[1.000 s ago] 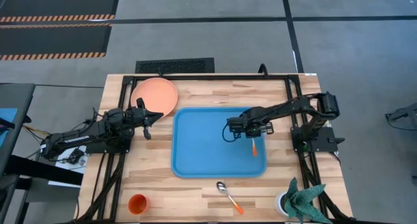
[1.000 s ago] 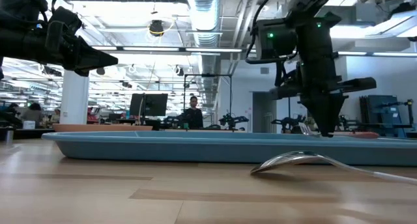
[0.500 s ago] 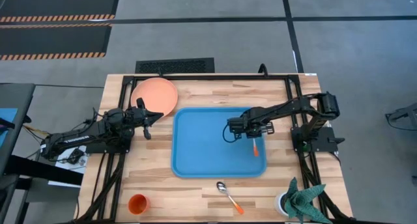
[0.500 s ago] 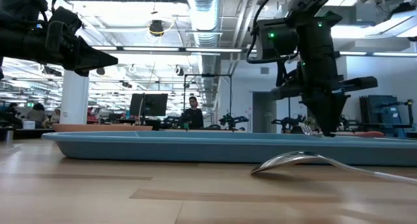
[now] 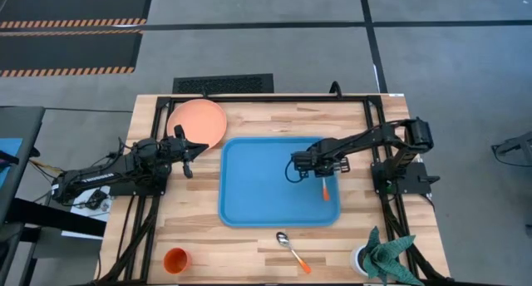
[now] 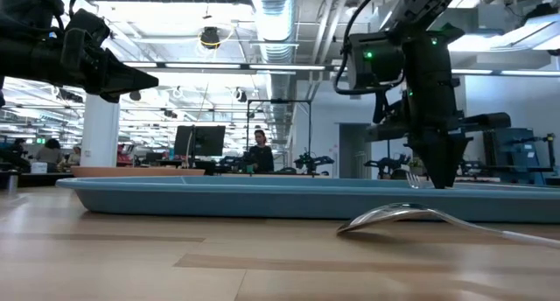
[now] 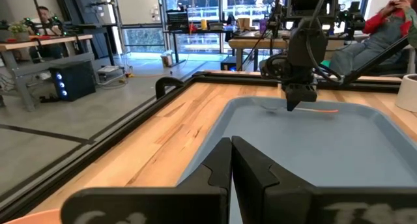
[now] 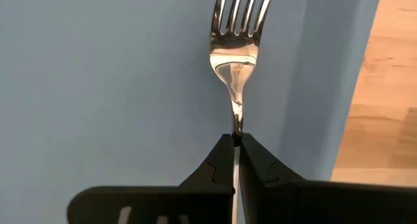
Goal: Pick and place plate/cup/fork/spoon on tray
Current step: Put the orange fork on the blue serving tray
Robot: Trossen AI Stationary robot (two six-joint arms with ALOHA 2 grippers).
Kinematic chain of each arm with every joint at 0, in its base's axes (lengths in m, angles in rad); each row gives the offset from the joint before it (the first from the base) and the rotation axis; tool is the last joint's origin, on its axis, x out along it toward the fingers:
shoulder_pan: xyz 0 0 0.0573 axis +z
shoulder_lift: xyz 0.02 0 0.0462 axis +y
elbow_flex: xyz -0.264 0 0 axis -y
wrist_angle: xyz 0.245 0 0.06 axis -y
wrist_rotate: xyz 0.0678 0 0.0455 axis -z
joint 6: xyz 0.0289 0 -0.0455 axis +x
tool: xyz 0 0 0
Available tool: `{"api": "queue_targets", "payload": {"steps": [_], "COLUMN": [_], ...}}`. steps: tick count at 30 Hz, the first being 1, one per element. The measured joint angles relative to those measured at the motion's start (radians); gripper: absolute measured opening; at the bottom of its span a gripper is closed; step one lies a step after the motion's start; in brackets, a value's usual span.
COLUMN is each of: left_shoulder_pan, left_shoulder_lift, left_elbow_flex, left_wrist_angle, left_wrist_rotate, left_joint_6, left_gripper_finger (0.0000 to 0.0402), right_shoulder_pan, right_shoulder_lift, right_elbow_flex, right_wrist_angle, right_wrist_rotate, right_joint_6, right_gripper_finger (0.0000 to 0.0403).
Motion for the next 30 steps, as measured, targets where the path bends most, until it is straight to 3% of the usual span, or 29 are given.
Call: {"api": "queue_targets", "payload": {"steps": [30], "left_shoulder_pan": [0.000], "left_shoulder_lift": [0.000], "left_elbow_flex": [0.000], "left_wrist_angle": [0.000], "left_wrist_rotate": [0.000], "left_joint_6": [-0.007], "left_gripper_finger": [0.0000], "right_shoulder_pan": [0.004], "right_shoulder_lift": [0.000], "right_elbow_flex": [0.000], "right_wrist_angle": [0.022], "right_wrist_rotate": [0.000], "right_joint_6": [0.025], "right_gripper_finger": [0.0014]}}
